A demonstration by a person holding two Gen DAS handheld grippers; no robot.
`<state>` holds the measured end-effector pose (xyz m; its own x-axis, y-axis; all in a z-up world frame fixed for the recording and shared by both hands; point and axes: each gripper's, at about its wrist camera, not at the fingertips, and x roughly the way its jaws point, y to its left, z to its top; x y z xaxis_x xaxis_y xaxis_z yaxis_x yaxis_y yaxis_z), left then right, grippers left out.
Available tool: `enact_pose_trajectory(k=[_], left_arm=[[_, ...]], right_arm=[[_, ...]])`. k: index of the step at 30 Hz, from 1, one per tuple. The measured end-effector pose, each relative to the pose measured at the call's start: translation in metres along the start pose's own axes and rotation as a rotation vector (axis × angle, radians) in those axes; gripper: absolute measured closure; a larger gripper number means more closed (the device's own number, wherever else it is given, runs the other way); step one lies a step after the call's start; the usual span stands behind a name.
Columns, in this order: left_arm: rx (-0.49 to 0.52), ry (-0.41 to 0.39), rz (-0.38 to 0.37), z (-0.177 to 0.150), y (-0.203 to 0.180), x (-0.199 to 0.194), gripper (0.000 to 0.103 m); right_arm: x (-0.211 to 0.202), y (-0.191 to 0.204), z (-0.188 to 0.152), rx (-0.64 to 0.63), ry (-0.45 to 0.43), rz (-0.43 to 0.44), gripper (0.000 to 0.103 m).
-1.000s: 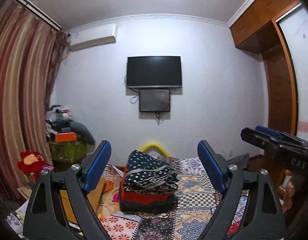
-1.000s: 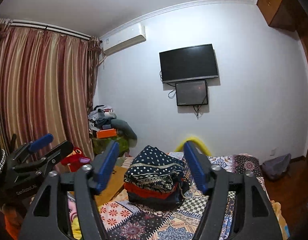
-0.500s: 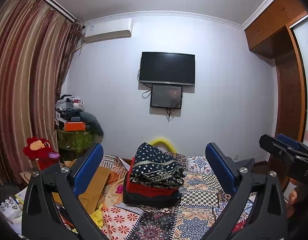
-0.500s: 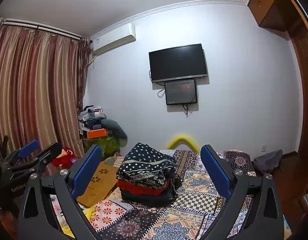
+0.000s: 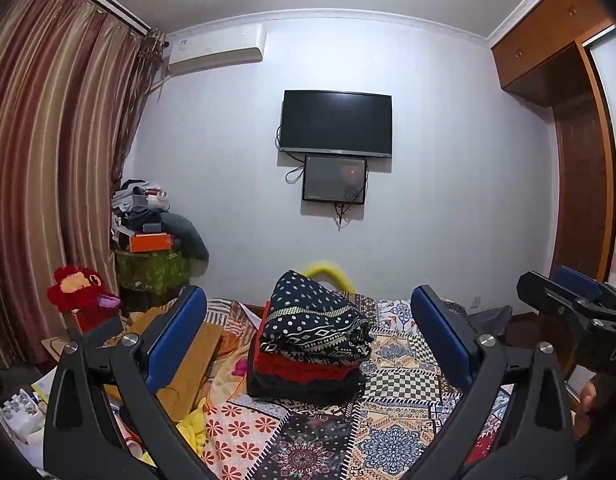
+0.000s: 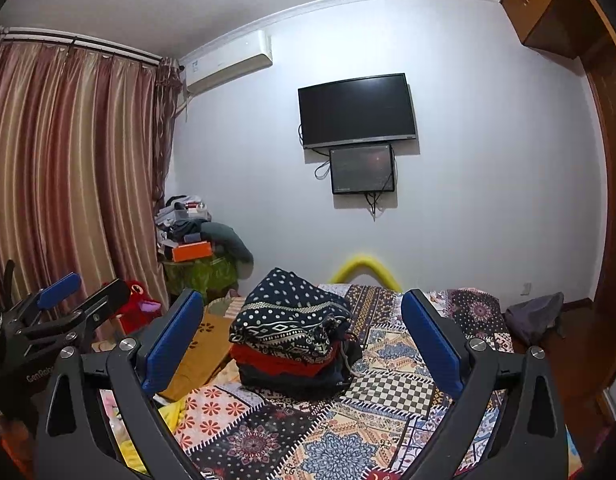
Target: Fold large clothes
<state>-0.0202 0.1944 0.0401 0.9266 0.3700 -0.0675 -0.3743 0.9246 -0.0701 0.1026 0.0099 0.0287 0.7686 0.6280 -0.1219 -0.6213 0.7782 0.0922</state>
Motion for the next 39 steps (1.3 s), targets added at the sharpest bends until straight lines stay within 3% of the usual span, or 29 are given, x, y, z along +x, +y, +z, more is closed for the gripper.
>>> enact_pose_trajectory(k=[39], left_arm=[[0.026,0.049,-0.058,-0.004,-0.017,0.014,0.000]], right_arm=[[-0.005,-0.013,0.001,0.018,0.034,-0.023,0.004]])
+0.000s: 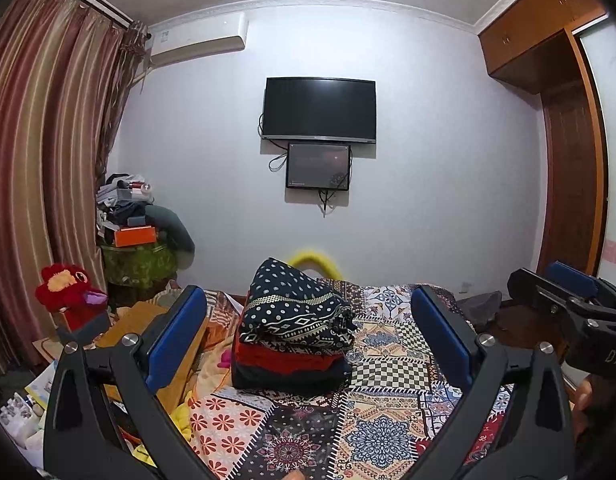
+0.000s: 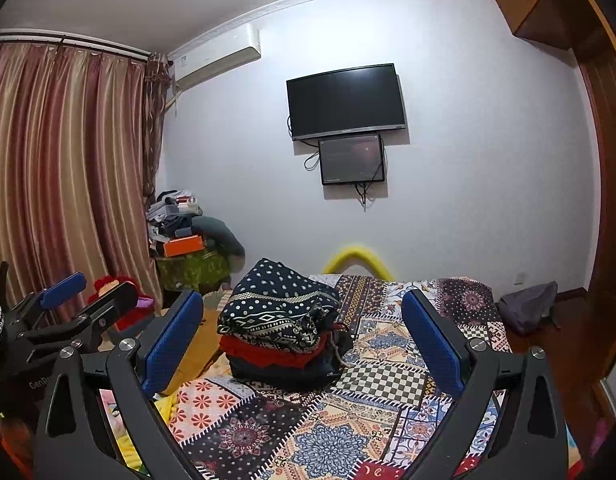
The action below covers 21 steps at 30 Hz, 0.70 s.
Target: Fold large clothes
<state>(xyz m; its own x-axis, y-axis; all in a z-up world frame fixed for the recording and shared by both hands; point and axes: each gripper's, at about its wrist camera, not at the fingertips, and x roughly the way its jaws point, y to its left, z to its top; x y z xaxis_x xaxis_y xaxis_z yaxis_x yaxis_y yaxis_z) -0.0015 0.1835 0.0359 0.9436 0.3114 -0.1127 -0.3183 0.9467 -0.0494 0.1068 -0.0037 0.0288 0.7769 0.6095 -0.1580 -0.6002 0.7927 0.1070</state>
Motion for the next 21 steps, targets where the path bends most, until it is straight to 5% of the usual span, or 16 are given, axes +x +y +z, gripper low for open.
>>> enact_pose_trajectory(k=[21], left_arm=[[-0.001,0.004,0.000,-0.0039,-0.0032,-0.0008,0.000]], right_arm=[[0.0061,0.0060,-0.0022,-0.003,0.015,-0.013,0.004]])
